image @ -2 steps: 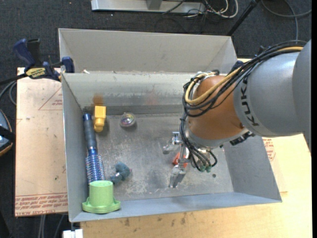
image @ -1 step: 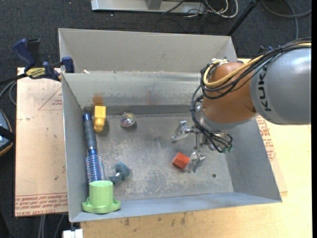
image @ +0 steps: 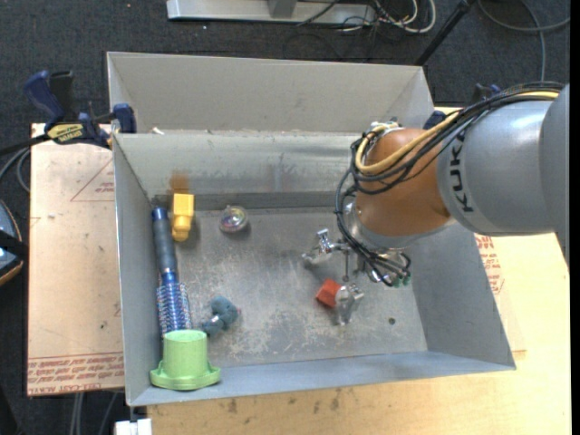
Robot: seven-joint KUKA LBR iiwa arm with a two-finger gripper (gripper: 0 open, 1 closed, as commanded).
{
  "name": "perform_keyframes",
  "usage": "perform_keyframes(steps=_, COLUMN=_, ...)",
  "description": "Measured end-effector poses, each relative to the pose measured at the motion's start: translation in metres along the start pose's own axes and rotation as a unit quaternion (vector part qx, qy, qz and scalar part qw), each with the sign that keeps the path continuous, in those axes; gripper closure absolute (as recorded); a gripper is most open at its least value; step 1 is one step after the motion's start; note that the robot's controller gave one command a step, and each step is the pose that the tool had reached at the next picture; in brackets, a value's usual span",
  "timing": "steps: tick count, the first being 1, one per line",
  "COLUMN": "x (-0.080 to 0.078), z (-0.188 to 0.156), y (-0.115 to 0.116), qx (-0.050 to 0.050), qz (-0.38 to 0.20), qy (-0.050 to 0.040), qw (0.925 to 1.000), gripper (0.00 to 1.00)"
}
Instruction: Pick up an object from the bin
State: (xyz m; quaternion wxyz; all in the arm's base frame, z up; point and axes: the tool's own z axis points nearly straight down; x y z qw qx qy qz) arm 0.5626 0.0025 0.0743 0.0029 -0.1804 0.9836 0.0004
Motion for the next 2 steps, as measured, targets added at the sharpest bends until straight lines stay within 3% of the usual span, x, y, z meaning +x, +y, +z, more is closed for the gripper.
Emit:
perform_keyframes(steps=1, x=-0.002, z=-0.004, y=-0.001, qx=0.001, qz=0.001, qy=-0.0046, qw=1.0000, gripper=1.00)
perform_keyframes(steps=2, x=0.006, z=-0.134, y=-0.055, qx=0.003, qz=0.013, qy=-0.0026, qw=0.9999, gripper=1.00)
